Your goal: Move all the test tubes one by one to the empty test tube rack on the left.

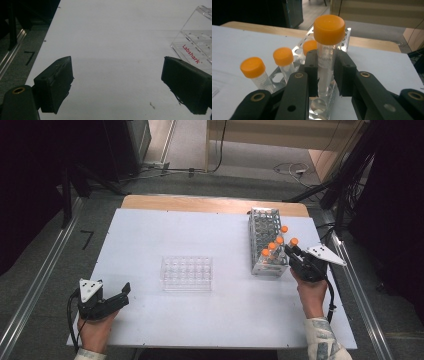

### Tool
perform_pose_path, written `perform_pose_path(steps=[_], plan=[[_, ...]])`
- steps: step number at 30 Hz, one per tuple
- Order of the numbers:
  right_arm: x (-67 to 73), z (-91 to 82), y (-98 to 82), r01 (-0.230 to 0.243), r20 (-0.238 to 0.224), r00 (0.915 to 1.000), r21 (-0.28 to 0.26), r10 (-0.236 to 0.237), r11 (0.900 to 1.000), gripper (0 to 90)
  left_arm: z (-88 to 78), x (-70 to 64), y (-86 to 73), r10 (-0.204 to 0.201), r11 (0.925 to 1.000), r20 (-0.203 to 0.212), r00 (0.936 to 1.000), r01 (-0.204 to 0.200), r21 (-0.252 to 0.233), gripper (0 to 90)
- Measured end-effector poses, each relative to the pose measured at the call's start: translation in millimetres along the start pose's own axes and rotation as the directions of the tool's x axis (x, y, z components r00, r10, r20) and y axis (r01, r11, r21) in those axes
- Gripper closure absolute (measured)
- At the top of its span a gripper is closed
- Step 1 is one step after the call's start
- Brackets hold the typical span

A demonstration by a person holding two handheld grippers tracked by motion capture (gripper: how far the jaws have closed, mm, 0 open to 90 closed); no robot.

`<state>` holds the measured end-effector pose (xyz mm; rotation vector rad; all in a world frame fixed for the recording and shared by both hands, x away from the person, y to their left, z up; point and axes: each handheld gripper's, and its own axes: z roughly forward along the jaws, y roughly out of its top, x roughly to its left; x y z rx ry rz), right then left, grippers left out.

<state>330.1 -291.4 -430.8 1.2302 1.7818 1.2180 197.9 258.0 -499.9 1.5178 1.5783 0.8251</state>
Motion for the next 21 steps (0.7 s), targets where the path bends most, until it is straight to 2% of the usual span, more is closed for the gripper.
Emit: perform_pose_path(steps=[7, 12, 17, 20, 21], plan=[[0.7, -19.0, 11.3, -0.005, -0.013, 0.9999, -0.042, 0.005, 0.999, 71.9, -3.3, -2.1, 0.7, 0.011, 0.9998, 0.006, 0.9999, -0.011, -0.015, 10.6], [4.8, -32.4, 10.6, 0.001, -0.023, 0.9997, -0.029, -0.002, 1.000, 71.9, -6.5, -3.1, 1.8, 0.004, 0.9994, 0.008, 1.0000, -0.003, -0.035, 10.6], [12.2, -44.1, 3.1, 0.025, -0.042, 0.9988, -0.008, -0.026, 1.000, 71.9, -12.9, -9.2, 5.8, 0.009, 0.9983, 0.042, 0.9991, -0.006, -0.058, 10.6], [16.9, -49.7, -3.0, 0.033, -0.063, 0.9975, 0.010, -0.032, 0.999, 71.9, -19.1, -18.2, 9.6, 0.025, 0.9965, 0.083, 0.9962, -0.018, -0.082, 10.6], [18.6, -50.8, -5.2, 0.034, -0.072, 0.9969, 0.016, -0.032, 0.999, 71.9, -19.1, -18.2, 9.6, 0.025, 0.9965, 0.083, 0.9962, -0.018, -0.082, 10.6]])
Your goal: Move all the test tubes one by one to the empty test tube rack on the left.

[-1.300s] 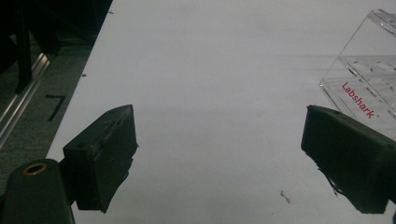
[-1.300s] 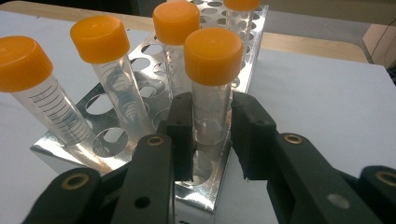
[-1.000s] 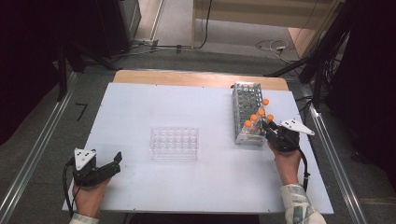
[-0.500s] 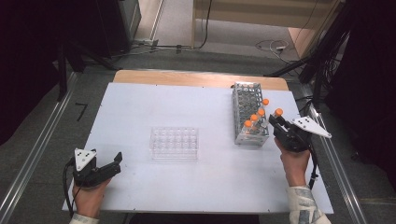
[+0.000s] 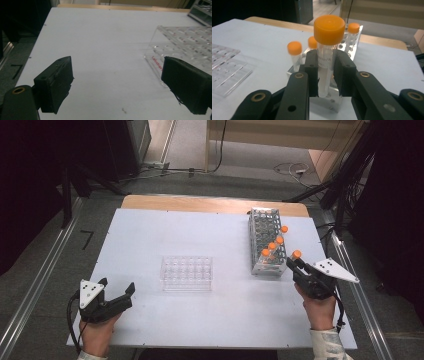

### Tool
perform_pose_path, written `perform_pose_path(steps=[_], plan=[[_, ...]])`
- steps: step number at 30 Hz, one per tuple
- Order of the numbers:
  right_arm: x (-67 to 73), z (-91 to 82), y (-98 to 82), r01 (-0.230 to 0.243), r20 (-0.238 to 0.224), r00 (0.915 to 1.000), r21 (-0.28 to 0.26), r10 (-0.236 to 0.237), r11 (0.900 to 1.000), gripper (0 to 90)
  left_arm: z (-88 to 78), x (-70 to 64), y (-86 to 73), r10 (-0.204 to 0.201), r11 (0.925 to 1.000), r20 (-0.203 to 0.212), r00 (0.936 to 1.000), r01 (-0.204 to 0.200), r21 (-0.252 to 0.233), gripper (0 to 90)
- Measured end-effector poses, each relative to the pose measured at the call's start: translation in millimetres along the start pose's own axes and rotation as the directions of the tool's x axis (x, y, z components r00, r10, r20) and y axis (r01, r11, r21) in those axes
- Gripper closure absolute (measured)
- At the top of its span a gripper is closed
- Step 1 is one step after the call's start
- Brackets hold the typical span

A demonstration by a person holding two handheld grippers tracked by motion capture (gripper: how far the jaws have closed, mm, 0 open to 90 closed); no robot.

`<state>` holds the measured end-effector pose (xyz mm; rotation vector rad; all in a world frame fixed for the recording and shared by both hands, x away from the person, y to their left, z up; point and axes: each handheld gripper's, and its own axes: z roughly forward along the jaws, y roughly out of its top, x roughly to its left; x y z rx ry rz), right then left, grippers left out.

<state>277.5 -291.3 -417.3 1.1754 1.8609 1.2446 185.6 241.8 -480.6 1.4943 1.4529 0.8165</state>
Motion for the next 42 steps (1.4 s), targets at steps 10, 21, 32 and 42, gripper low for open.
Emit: perform_pose_path(steps=[10, 21, 32, 42], plan=[[27.5, -3.9, -17.5, 0.041, -0.081, 0.9961, 0.055, -0.036, 0.998, 71.9, -4.2, -34.5, 9.2, 0.061, 0.9981, 0.113, 0.9917, -0.060, -0.018, 11.1], [64.6, 2.7, -24.9, 0.096, -0.200, 0.9768, 0.088, -0.077, 0.991, 71.9, 3.3, -83.3, 19.1, 0.115, 0.9933, 0.262, 0.9583, -0.114, -0.018, 11.4], [106.5, 9.9, -27.7, 0.163, -0.317, 0.9402, 0.097, -0.124, 0.982, 72.0, 12.8, -131.3, 28.3, 0.192, 0.9811, 0.373, 0.9078, -0.188, -0.048, 14.0], [138.3, 19.3, -27.3, 0.199, -0.404, 0.9030, 0.093, -0.146, 0.976, 72.0, 16.8, -163.0, 31.0, 0.233, 0.9718, 0.469, 0.8519, -0.221, -0.081, 24.7]])
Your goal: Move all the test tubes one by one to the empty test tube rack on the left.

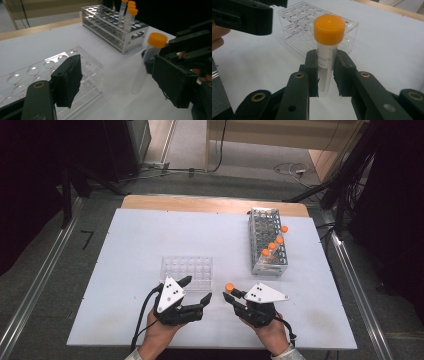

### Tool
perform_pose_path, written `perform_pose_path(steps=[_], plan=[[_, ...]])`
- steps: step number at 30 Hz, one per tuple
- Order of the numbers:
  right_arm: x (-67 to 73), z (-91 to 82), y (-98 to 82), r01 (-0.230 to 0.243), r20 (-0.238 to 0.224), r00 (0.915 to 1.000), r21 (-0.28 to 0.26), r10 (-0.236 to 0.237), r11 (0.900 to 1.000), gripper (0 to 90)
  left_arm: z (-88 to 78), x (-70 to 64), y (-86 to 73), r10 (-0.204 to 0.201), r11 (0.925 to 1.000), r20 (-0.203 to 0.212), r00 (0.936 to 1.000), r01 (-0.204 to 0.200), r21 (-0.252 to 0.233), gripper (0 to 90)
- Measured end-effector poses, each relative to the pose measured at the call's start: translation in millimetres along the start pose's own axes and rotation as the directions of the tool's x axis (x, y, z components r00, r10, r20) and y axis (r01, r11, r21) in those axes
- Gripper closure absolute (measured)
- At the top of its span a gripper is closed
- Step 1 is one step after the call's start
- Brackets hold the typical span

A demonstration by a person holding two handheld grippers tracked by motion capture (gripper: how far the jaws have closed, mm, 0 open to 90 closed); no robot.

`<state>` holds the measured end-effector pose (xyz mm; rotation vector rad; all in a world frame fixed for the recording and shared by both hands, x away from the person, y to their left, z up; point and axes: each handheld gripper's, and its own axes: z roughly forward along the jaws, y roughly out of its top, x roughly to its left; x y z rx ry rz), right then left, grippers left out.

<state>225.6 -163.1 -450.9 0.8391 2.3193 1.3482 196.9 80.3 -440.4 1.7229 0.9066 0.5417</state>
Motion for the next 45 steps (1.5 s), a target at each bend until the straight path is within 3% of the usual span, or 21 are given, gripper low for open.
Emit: perform_pose_path(steps=[2, 11, 12, 20, 27, 35, 38, 41, 45], plan=[[3.1, 3.5, 0.4, 0.006, -0.005, 1.0000, 0.005, -0.006, 1.000, 72.0, 3.8, -5.4, 2.2, 0.011, 0.9999, 0.038, 0.9992, -0.011, -0.004, 27.7], [13.0, 11.5, 2.6, 0.038, -0.030, 0.9989, 0.005, -0.037, 0.999, 72.0, 12.9, -13.6, 6.2, 0.026, 0.9996, 0.107, 0.9940, -0.024, -0.016, 42.1], [15.2, 13.0, 3.0, 0.043, -0.036, 0.9984, 0.005, -0.043, 0.999, 72.0, 14.9, -16.1, 6.5, 0.035, 0.9993, 0.126, 0.9914, -0.033, -0.018, 48.2], [19.9, 13.0, 4.8, 0.051, -0.050, 0.9974, 0.000, -0.051, 0.999, 72.0, 20.3, -20.1, 5.4, 0.054, 0.9985, 0.139, 0.9888, -0.054, -0.003, 57.9], [21.3, 13.4, 4.7, 0.056, -0.055, 0.9969, 0.002, -0.056, 0.998, 72.0, 21.0, -20.7, 4.4, 0.067, 0.9977, 0.127, 0.9897, -0.067, -0.004, 68.0], [20.9, 13.6, 4.2, 0.057, -0.059, 0.9966, -0.001, -0.056, 0.998, 71.1, 20.7, -20.1, 4.6, 0.072, 0.9974, 0.122, 0.9898, -0.072, -0.005, 69.9], [21.2, 13.7, 4.2, 0.056, -0.077, 0.9955, 0.004, -0.056, 0.998, 60.8, 19.4, -18.4, 6.1, 0.066, 0.9978, 0.117, 0.9909, -0.066, -0.008, 70.0], [21.0, 13.5, 4.1, 0.066, -0.078, 0.9948, 0.013, -0.065, 0.998, 41.5, 16.9, -14.3, 9.3, 0.054, 0.9985, 0.112, 0.9922, -0.052, -0.017, 70.0], [12.5, 11.0, 1.7, 0.032, -0.068, 0.9973, 0.034, -0.030, 0.999, 30.5, 13.0, -8.8, 14.4, 0.032, 0.9991, 0.108, 0.9936, -0.029, -0.030, 70.0]])
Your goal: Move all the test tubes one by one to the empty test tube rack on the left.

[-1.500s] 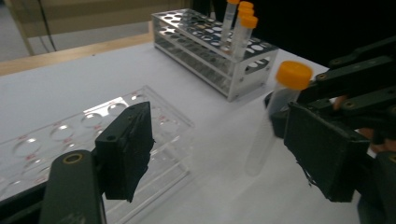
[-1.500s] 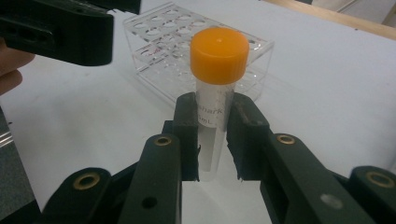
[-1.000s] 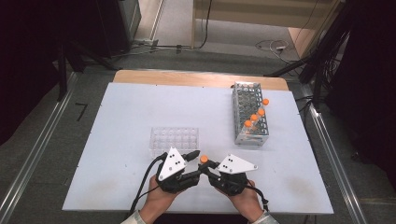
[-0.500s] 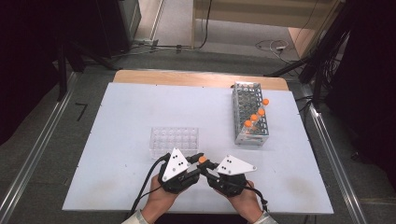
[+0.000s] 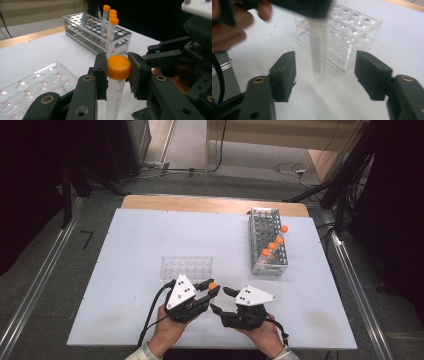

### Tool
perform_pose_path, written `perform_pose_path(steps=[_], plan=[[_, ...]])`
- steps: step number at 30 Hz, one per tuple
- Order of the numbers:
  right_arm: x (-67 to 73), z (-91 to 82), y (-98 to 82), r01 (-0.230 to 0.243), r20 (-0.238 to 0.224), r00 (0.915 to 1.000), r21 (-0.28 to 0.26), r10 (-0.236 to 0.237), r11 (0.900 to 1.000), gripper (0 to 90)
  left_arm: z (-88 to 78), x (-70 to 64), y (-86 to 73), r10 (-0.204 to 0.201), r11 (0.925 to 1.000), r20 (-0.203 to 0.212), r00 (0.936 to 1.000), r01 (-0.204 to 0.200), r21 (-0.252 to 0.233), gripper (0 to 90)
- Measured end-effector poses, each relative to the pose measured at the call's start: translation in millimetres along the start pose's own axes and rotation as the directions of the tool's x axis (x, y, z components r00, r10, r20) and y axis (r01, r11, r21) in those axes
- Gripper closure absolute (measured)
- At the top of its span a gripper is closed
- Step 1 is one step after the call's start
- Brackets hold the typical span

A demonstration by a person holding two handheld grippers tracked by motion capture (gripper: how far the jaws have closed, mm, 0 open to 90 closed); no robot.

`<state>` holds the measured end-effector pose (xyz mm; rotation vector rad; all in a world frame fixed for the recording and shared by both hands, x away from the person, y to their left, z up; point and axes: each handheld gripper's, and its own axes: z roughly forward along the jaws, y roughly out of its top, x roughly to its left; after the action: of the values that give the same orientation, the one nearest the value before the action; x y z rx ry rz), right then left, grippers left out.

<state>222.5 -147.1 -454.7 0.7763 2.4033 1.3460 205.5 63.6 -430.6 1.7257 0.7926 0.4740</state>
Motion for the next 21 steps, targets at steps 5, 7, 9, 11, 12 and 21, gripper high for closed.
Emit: perform_pose_path(steps=[5, 7, 9, 11, 12, 21], plan=[[-12.4, -8.4, -6.8, -0.038, 0.030, 0.9988, 0.005, 0.037, 0.999, 29.6, -7.1, 7.2, 10.3, -0.010, 0.9997, -0.018, 0.9998, 0.009, -0.022, 70.0], [-15.1, -10.0, -8.1, -0.038, 0.037, 0.9986, 0.002, 0.038, 0.999, 29.7, -8.6, 9.7, 15.2, -0.014, 0.9995, -0.028, 0.9995, 0.013, -0.028, 70.1], [-21.2, -14.5, -11.5, -0.061, 0.057, 0.9966, 0.002, 0.060, 0.998, 29.7, -9.7, 12.4, 19.9, -0.015, 0.9993, -0.043, 0.9990, 0.014, -0.033, 70.1], [-23.1, -15.7, -12.4, -0.068, 0.061, 0.9959, 0.001, 0.067, 0.998, 29.7, -11.0, 15.0, 24.4, -0.018, 0.9993, -0.057, 0.9982, 0.017, -0.033, 70.1], [-24.9, -16.8, -13.0, -0.071, 0.064, 0.9954, -0.001, 0.071, 0.997, 29.8, -12.0, 16.5, 26.5, -0.018, 0.9992, -0.063, 0.9978, 0.015, -0.037, 70.0], [-34.9, -21.3, -14.8, -0.096, 0.093, 0.9909, -0.011, 0.097, 0.995, 30.2, -12.4, 36.2, 40.7, -0.031, 0.9980, -0.137, 0.9900, 0.023, -0.058, 70.0]])
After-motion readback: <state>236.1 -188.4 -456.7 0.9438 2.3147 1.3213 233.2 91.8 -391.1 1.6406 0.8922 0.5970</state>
